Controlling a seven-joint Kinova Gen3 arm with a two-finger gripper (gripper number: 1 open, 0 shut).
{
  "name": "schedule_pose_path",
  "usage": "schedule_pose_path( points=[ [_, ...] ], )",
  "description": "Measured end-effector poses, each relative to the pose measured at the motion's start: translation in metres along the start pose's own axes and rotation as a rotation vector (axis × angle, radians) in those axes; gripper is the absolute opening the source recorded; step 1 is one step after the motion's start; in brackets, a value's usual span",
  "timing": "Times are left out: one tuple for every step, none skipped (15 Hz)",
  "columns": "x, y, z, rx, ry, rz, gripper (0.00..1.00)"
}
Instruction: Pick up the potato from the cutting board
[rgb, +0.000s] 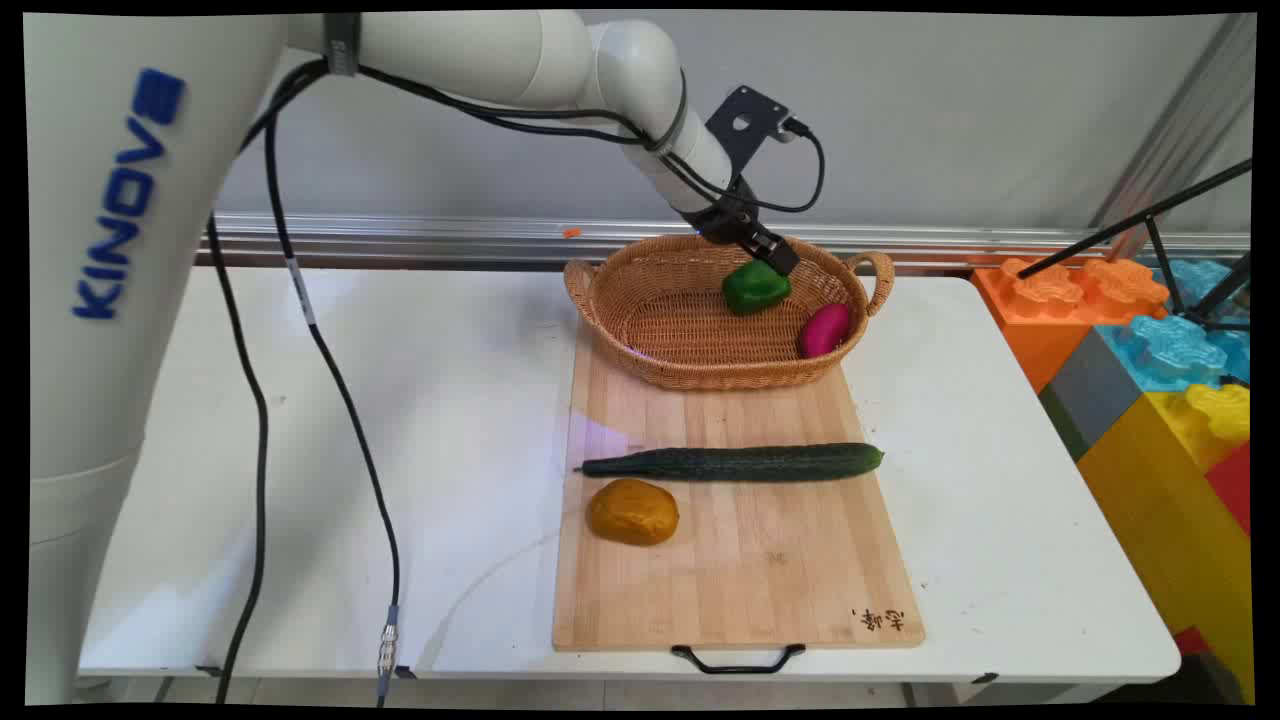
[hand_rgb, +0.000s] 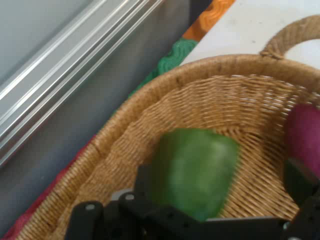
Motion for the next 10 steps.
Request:
schedule_pose_path(
  points=[
    [0.0,0.005,-0.006,-0.004,-0.002,0.015,1.0],
    [0.0,0.011,-0.015,-0.01,-0.015,0.041,1.0],
    [-0.003,0.016,-0.024,-0.018,-0.033,0.067,1.0],
    [-0.006,0.023,-0.036,-0.032,-0.058,0.098,1.0],
    [-0.01,0.03,-0.049,-0.05,-0.085,0.127,1.0],
    [-0.014,0.035,-0.058,-0.065,-0.103,0.145,1.0],
    [-0.02,0.042,-0.072,-0.091,-0.129,0.173,1.0],
    [-0.023,0.047,-0.081,-0.11,-0.144,0.191,1.0],
    [-0.03,0.055,-0.097,-0.146,-0.167,0.226,1.0],
    [-0.036,0.061,-0.113,-0.179,-0.184,0.261,1.0]
  ],
)
